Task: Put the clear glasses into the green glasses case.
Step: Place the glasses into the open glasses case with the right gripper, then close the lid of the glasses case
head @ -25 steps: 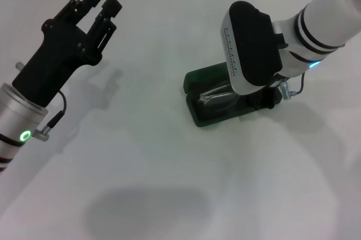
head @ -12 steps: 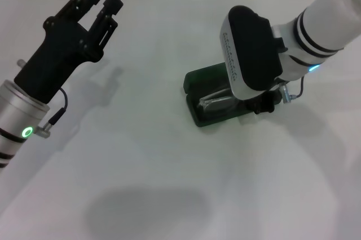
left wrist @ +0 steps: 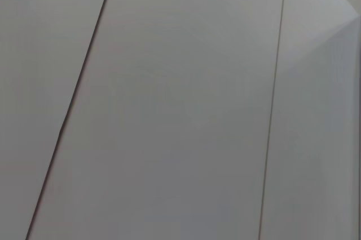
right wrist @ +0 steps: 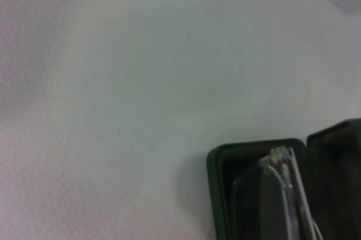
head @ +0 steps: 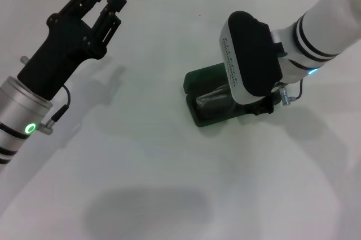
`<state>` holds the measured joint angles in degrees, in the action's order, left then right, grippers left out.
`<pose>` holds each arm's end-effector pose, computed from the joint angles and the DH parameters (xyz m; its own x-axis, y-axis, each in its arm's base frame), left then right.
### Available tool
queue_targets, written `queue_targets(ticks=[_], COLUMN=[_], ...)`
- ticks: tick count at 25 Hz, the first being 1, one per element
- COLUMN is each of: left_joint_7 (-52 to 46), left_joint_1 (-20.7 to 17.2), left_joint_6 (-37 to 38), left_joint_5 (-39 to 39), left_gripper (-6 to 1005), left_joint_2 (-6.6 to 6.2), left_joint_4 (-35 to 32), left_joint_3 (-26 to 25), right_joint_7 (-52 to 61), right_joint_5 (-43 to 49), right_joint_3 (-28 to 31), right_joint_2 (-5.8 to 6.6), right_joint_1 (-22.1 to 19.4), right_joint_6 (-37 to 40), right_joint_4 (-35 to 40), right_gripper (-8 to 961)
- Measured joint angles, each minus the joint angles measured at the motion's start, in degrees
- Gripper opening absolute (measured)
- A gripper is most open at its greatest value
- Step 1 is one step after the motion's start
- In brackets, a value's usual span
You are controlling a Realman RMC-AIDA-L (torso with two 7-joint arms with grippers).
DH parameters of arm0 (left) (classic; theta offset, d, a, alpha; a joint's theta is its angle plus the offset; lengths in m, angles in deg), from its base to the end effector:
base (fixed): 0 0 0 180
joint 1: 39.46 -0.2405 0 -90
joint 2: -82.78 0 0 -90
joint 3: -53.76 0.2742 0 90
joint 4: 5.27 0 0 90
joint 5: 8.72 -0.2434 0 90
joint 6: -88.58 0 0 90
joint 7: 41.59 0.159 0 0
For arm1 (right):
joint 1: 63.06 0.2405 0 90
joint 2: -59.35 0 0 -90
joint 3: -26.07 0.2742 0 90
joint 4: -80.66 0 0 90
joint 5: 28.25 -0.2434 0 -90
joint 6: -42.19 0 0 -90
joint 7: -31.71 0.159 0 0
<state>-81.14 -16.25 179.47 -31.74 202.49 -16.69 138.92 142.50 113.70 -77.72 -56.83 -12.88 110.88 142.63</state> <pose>-0.2863 0.3357 -0.0379 0.3817 -0.1305 0.9150 0.6404 -0.6766 -0.3636 0.1181 0.4277 -0.1131 0.8109 0.2913 0.5075 0.3888 -0.9164 -0.0952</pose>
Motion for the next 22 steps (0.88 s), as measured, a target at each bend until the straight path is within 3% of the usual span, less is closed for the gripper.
queue_targets(ticks=[4,9,15,22], left_joint_7=[0.0,0.0,0.0,-0.38], left_joint_1=[-0.01,-0.01,-0.25,-0.44], left_joint_6=[-0.02,-0.02,-0.01,-0.01], left_joint_5=[0.0,-0.02,-0.04,-0.29], left_gripper=[503,504,505,507], left_joint_2=[0.0,-0.04,-0.15,-0.23], left_joint_4=[0.0,-0.01,-0.01,-0.01], left_joint_3=[0.0,0.0,0.0,0.0], right_joint_7=[-0.6,-1.21,-3.72,-9.43], right_joint_5=[0.28,0.59,-0.33,-11.43], right_joint_3=[-0.22,1.32,4.8,11.39], right_joint_2=[0.14,0.43,0.32,0.44], right_joint_1=[-2.4,-5.23,-12.14,-18.38], right_joint_6=[-0.42,-0.17,-1.04,-2.27], right_joint_4=[3.89,8.65,16.06,20.47], right_gripper=[195,407,583,583])
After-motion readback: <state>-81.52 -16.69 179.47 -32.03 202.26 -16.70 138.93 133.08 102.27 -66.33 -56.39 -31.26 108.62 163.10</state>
